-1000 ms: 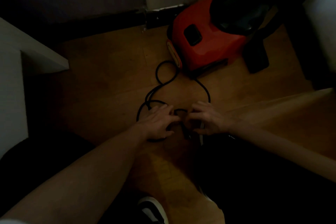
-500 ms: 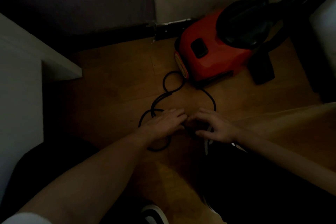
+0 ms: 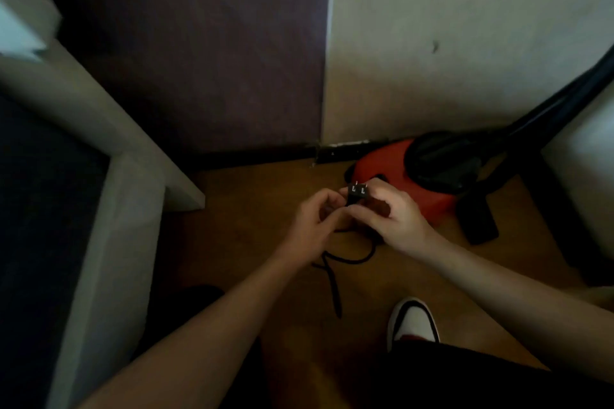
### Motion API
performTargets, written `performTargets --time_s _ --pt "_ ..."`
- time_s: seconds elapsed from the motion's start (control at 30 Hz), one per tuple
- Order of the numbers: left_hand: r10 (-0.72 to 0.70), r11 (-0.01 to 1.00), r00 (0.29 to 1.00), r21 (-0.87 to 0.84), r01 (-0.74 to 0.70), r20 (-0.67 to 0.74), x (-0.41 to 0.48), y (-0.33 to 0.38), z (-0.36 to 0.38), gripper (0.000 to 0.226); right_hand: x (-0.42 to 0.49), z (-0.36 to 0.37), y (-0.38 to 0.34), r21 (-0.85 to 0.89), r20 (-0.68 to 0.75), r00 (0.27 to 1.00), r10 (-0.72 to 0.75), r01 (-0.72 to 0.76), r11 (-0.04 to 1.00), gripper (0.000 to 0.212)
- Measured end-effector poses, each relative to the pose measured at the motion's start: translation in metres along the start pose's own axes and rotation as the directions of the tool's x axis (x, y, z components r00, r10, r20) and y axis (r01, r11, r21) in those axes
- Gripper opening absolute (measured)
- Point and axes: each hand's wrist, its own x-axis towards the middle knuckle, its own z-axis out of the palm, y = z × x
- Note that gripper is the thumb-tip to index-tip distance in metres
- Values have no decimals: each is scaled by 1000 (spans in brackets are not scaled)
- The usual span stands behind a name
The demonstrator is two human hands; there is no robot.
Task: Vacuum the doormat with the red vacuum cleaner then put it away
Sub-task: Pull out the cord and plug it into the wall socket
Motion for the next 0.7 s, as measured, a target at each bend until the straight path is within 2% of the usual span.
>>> performTargets --time_s 0.23,0.3,0.37,0.43,0.57,0.7 --pt "207 955 965 -184 -235 -159 4 116 -50 8 64 -31 -115 252 -87 995 -57 78 965 21" --pt "247 933 952 -222 -284 -181 3 148 -64 8 80 -39 -149 290 -88 993 -82 104 951 22" --pt "280 910 936 -250 -329 -212 1 177 -77 17 95 -44 -181 302 -83 991 -109 129 944 16" --pt "295 884 927 -303 -357 -232 0 202 -90 26 109 -47 -208 308 -64 984 -166 178 934 15" --pt "279 814 924 -446 -372 -261 -3 237 -113 28 131 -51 -253 363 -42 985 -165 169 916 19" --pt "327 793 907 -444 -417 -266 -2 257 -139 26 147 -47 -285 402 -72 976 -207 219 889 16"
